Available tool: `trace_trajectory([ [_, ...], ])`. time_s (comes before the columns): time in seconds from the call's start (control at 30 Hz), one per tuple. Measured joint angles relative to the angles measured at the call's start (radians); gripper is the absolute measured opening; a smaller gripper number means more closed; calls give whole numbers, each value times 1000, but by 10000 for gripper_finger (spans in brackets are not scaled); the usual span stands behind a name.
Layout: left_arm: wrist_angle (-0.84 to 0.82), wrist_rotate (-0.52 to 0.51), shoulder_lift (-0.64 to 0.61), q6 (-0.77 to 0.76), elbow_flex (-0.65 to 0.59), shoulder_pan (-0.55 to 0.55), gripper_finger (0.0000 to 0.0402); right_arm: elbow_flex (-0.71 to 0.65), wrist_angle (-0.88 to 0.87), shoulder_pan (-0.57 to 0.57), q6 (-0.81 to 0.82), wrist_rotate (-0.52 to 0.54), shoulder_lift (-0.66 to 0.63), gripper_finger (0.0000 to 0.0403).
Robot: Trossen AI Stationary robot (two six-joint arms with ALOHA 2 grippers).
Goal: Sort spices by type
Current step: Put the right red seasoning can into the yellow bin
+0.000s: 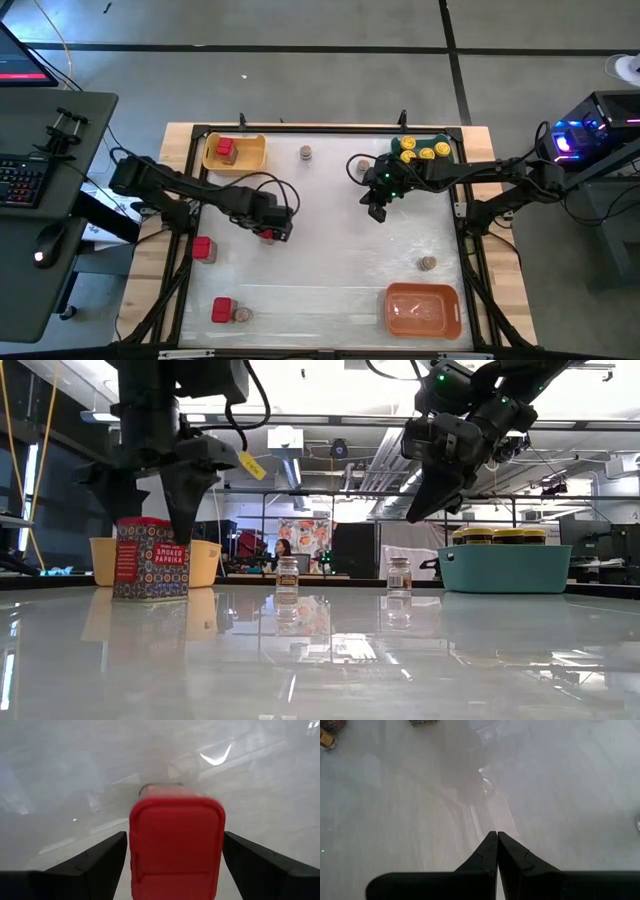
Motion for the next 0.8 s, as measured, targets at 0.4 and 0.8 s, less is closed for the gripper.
trace_trajectory([
  [0.4,39,97,-26,149,5,71,173,0,4,0,-4,0,0,0],
  [0.8,-219,-222,-310,607,198,560,173,0,44,0,58,4,0,0],
])
